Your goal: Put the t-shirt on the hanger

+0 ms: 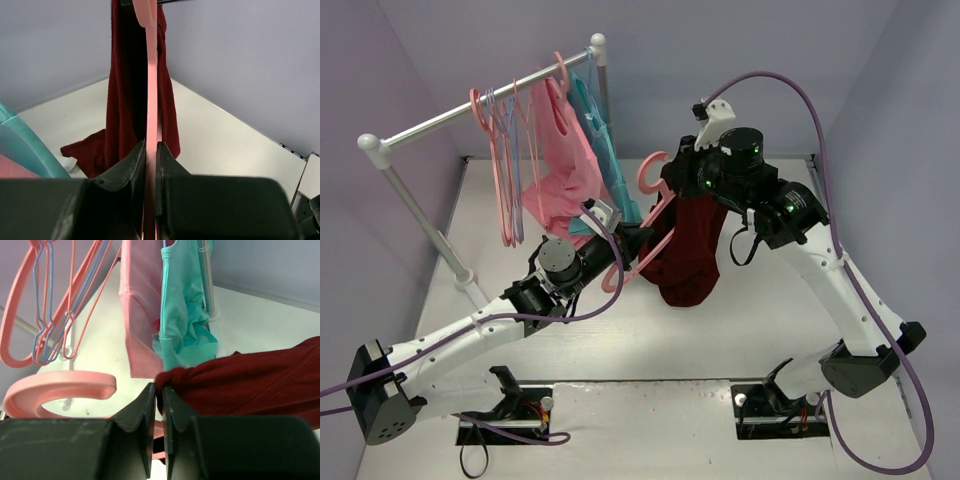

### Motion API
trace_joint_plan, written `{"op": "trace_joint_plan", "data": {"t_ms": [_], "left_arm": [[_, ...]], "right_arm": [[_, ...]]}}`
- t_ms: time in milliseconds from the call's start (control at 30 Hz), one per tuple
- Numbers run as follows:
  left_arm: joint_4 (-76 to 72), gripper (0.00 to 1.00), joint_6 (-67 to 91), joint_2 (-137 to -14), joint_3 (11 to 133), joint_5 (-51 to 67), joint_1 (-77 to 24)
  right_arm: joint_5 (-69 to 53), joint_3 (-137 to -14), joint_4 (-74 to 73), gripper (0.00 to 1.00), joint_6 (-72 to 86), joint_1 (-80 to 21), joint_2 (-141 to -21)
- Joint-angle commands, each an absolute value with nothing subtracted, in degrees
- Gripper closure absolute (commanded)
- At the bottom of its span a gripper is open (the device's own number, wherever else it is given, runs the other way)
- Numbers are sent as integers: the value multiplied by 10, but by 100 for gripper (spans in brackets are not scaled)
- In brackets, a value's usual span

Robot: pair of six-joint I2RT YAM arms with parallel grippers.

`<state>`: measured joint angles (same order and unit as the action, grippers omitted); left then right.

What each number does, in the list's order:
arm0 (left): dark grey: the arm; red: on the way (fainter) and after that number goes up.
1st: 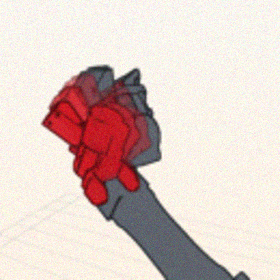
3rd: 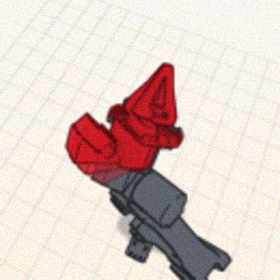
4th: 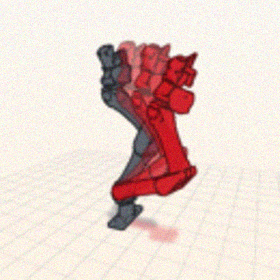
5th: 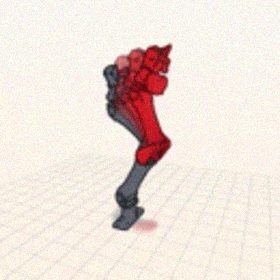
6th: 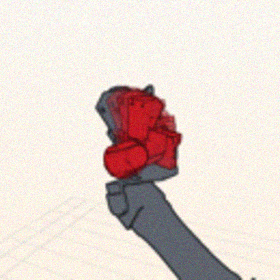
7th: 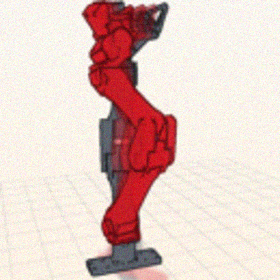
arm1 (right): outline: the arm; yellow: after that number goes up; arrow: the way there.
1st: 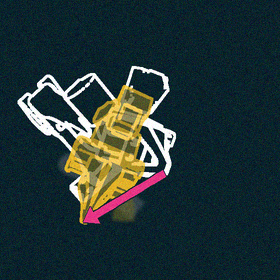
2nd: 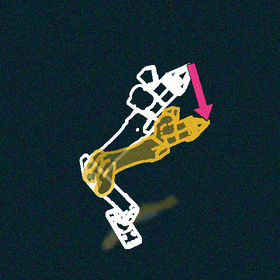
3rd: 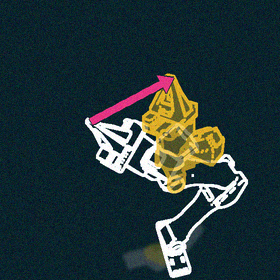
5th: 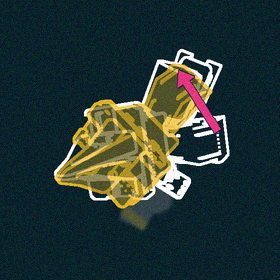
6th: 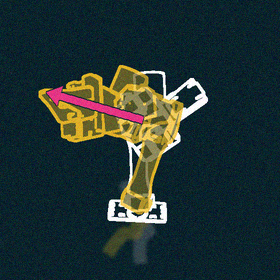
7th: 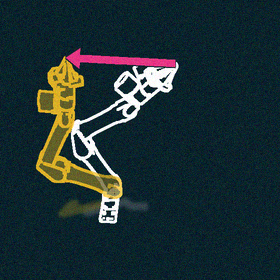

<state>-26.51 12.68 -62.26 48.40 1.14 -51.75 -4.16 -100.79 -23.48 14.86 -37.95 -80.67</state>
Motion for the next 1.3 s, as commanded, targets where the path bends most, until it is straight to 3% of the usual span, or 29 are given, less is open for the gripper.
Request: {"op": "trace_joint_plan", "data": {"t_ms": [0,467,633,833,1000,1267], "left_arm": [[-348,100,132,-614,511,33,-519],[-374,100,179,-585,454,55,-511],[-373,100,181,-575,443,65,-499],[-361,100,188,-568,456,113,-465],[-335,100,184,-579,485,183,-433],[-267,100,150,-582,526,279,-411]], "right_arm": [[-63,-1030,-184,88,147,-384,-808],[-51,-1015,-191,71,37,-341,-802],[-90,-1025,-222,48,-114,-263,-771],[-129,-949,-237,33,-305,-262,-702],[-157,-930,-252,27,-374,-262,-671],[-194,-865,-256,26,-445,-268,-654]]}}
